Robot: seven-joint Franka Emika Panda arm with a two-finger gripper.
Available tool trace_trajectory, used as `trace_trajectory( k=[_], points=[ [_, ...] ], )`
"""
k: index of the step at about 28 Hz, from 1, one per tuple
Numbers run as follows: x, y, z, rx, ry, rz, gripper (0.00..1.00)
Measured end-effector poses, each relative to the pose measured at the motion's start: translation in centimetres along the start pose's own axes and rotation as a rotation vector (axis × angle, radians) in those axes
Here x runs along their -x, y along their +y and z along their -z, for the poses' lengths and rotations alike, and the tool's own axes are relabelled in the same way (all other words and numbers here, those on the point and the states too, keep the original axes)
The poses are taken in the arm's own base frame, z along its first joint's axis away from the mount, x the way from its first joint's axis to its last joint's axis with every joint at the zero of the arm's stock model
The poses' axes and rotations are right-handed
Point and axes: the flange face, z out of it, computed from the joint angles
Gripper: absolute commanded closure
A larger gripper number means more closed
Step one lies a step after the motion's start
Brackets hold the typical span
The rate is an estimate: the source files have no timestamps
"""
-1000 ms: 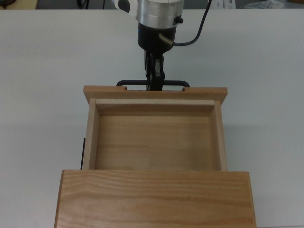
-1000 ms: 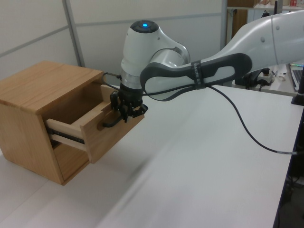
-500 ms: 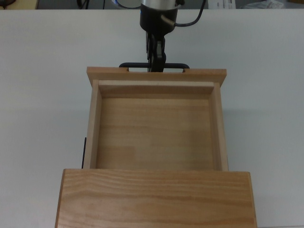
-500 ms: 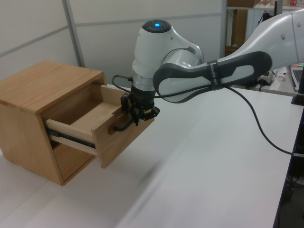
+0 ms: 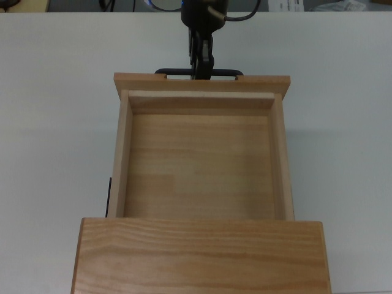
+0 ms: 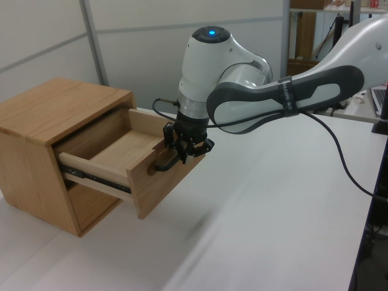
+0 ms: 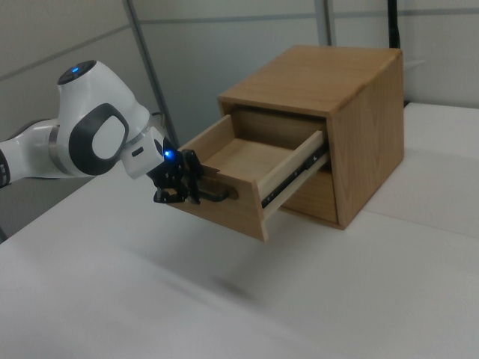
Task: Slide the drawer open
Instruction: 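Pull the gripped handle straight out, sliding the upper drawer open, then open the gripper to release the black handle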
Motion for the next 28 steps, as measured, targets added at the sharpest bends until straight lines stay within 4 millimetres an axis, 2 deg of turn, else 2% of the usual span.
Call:
trace_trajectory(
  k=[3, 4, 5, 6, 7, 9, 10, 22, 28],
  points=[
    [0.00, 0.01, -0.02, 0.000, 0.000, 0.000, 1.00],
    [0.00, 0.02, -0.03, 0.001, 0.000, 0.000, 0.97],
    [0.00, 0.02, -0.03, 0.001, 0.000, 0.000, 0.82],
    [0.01, 0.02, -0.04, 0.001, 0.000, 0.000, 0.34],
    [0.01, 0.04, -0.07, 0.002, 0.000, 0.002, 0.16],
    [0.23, 0.32, -0.52, 0.024, -0.003, 0.031, 0.02],
    [0.37, 0.42, -0.64, 0.033, -0.004, 0.049, 0.00],
    [0.63, 1.00, -0.69, 0.082, -0.030, 0.144, 0.00],
    [0.75, 0.72, 0.28, 0.065, -0.031, 0.167, 0.00]
  ],
)
